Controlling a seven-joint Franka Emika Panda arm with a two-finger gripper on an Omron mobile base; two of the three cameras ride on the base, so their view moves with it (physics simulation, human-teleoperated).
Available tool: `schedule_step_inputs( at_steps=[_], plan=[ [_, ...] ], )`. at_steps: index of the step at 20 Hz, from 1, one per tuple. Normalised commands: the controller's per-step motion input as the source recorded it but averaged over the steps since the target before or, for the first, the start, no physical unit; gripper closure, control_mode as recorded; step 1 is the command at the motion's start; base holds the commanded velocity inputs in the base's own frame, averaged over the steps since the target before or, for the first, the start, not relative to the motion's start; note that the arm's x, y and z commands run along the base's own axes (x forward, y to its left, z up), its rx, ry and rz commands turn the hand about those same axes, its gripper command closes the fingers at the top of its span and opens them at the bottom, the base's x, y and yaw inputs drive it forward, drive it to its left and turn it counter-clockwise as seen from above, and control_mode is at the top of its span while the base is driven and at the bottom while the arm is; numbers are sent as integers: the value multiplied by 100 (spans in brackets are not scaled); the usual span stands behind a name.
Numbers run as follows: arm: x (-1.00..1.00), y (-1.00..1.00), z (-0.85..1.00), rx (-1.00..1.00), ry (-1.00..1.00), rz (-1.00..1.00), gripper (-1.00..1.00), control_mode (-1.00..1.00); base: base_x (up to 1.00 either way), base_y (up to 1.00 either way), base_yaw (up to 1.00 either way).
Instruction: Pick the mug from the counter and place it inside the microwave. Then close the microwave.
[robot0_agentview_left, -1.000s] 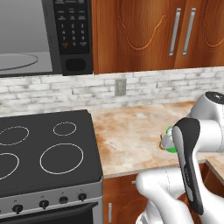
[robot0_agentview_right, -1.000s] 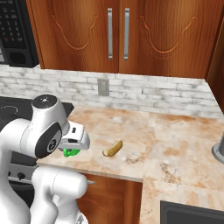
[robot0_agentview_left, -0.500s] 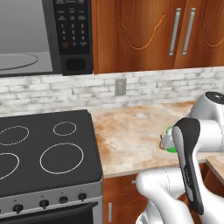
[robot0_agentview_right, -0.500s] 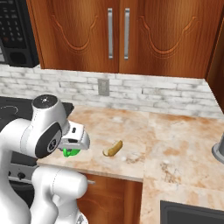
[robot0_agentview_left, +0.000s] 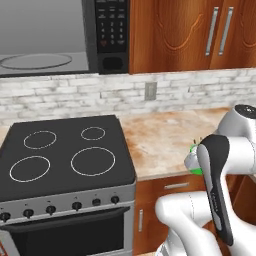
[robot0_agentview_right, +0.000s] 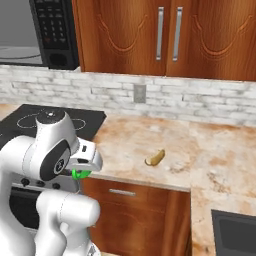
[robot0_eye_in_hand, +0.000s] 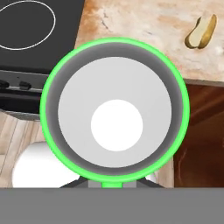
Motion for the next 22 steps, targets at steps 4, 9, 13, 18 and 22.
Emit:
schedule_step_inputs(
  at_steps=[4,9,13,18,22],
  plan=[
    [0,0,0,0,0,0,100,100,-3,45,11],
    [0,0,0,0,0,0,100,100,0,55,22],
    [0,0,0,0,0,0,100,100,1,58,30],
    [0,0,0,0,0,0,100,100,32,49,28],
    [0,0,0,0,0,0,100,100,44,50,16]
  ],
)
